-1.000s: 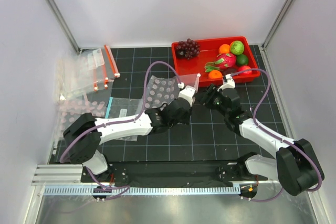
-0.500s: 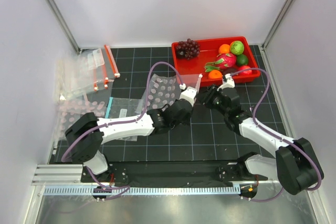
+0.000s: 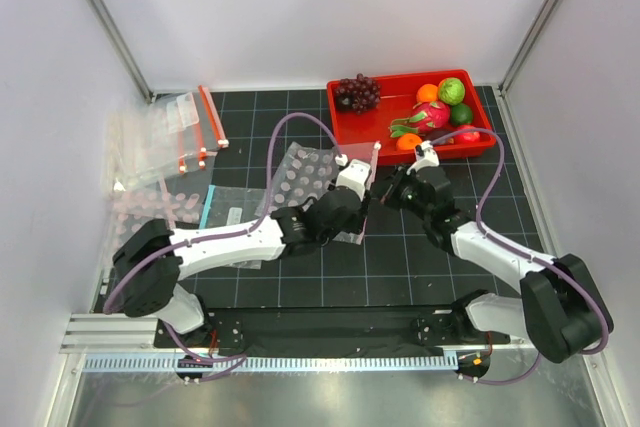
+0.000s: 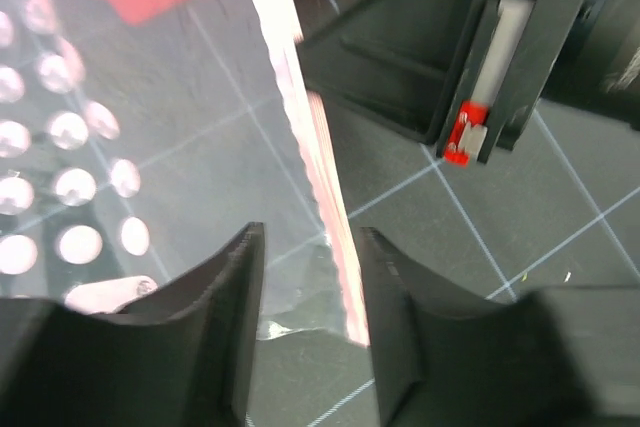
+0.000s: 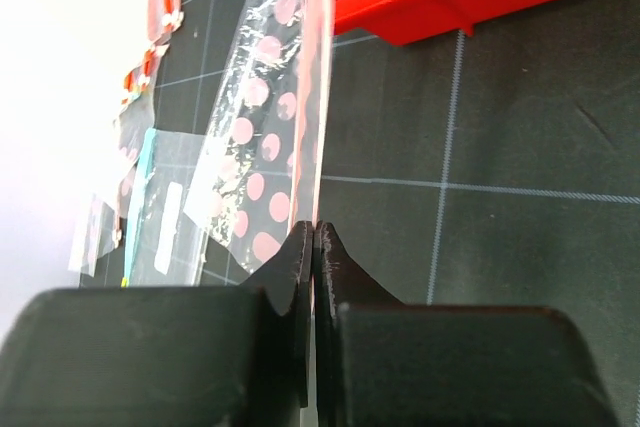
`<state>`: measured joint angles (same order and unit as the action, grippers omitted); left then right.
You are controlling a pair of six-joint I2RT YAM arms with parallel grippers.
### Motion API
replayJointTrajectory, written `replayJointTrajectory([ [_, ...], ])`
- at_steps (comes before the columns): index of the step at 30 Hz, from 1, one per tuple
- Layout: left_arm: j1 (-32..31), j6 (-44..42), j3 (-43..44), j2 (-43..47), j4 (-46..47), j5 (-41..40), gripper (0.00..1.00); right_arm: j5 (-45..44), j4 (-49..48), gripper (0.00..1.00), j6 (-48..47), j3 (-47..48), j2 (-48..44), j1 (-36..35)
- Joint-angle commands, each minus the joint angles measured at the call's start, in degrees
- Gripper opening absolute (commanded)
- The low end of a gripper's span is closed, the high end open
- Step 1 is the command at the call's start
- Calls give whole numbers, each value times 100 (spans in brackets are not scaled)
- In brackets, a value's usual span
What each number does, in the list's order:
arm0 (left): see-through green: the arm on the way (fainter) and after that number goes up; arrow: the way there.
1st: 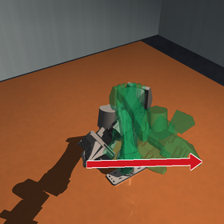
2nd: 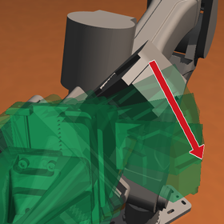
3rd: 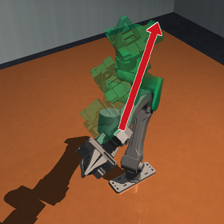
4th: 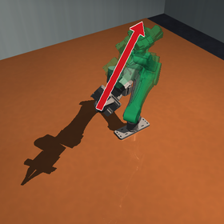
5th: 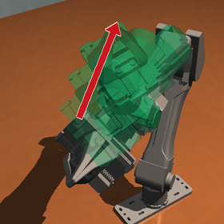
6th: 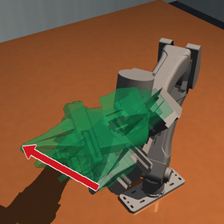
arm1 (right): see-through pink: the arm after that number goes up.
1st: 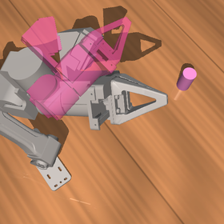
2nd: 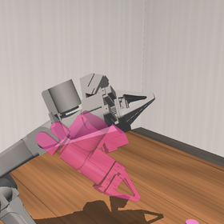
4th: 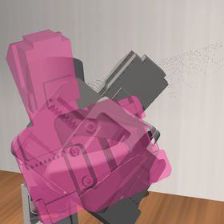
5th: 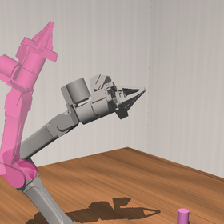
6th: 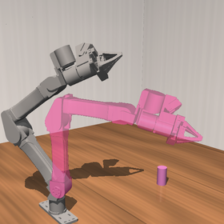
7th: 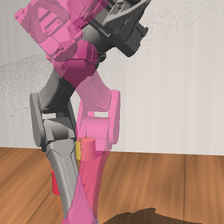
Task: Place the food in the zip-top bag and seal the zipper
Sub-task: Open the zipper of the food storage bag at the center of the board.
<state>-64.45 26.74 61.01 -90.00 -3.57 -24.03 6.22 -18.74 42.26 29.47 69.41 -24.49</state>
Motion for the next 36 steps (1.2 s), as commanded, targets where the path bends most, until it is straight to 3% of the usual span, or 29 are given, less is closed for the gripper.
replayJointTrajectory([
  [1,-24,15,-54,526,164,-462,48,-41,-279,1,-174,190,-269,-126],
  [4,-24,50,-133,676,147,-664,55,-147,-261,1,-280,190,-357,-293],
  [15,-24,50,-107,650,102,-796,56,-253,-542,1,-482,111,-656,-732],
  [29,55,-20,77,369,-108,-1543,40,-305,-561,1,-622,102,-806,-943],
  [31,151,24,147,229,-196,-1447,32,-332,-543,1,-614,111,-823,-952],
  [32,186,41,261,159,-327,-1403,19,-393,-482,1,-614,120,-823,-952],
  [34,239,50,411,-43,-512,-1428,5,-516,-315,1,-622,198,-806,-961],
  [36,239,24,638,-141,-811,-1551,0,-885,-8,1,-588,269,-771,-961],
])
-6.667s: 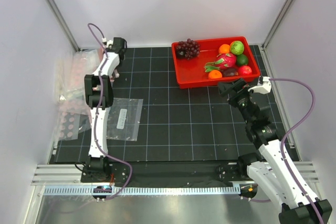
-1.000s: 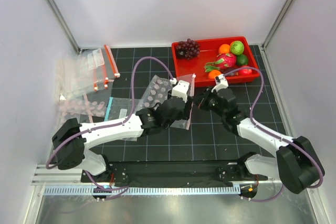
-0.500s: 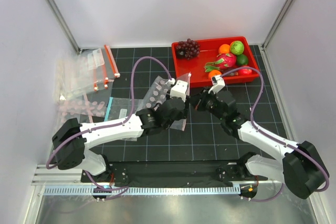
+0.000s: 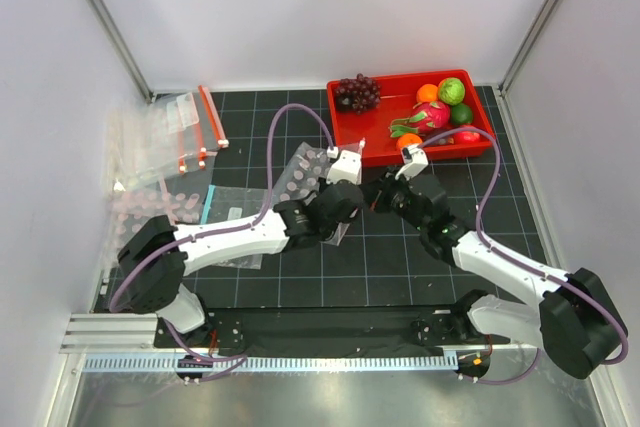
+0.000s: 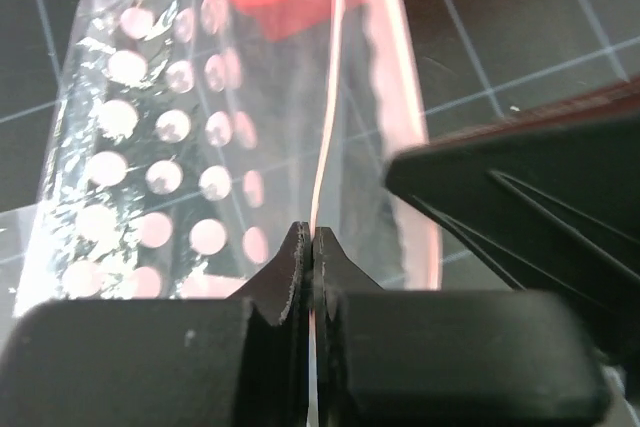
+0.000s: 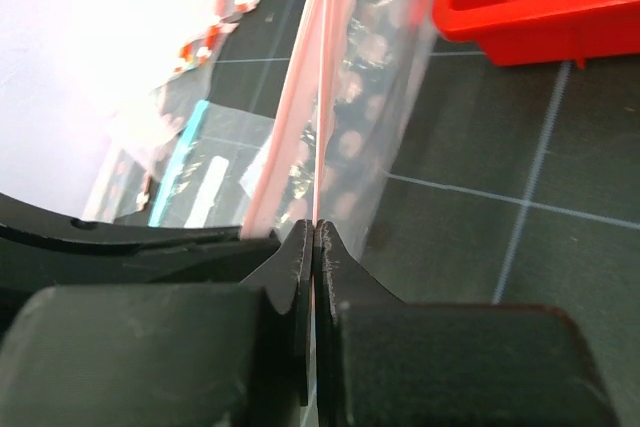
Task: Place the food in the zip-top bag and seal the zipper
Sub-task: Open the zipper of the food storage bag at the center of the board.
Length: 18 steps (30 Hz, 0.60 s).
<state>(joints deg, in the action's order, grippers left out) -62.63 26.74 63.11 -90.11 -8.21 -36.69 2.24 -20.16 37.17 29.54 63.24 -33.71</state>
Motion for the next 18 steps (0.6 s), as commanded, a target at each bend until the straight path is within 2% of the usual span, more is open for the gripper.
replayJointTrajectory([
  [1,58,7,474,-200,-418,-417,0,-575,214,1,-69,315,-102,-39],
  [7,32,-160,991,-183,-1261,-997,0,-830,540,2,10,508,214,-30],
  [13,-109,-423,1388,107,-2254,-2324,0,-1172,952,2,54,798,689,-30],
  [18,-135,-600,1318,441,-2484,-3035,0,-1191,1023,4,89,887,883,-30],
])
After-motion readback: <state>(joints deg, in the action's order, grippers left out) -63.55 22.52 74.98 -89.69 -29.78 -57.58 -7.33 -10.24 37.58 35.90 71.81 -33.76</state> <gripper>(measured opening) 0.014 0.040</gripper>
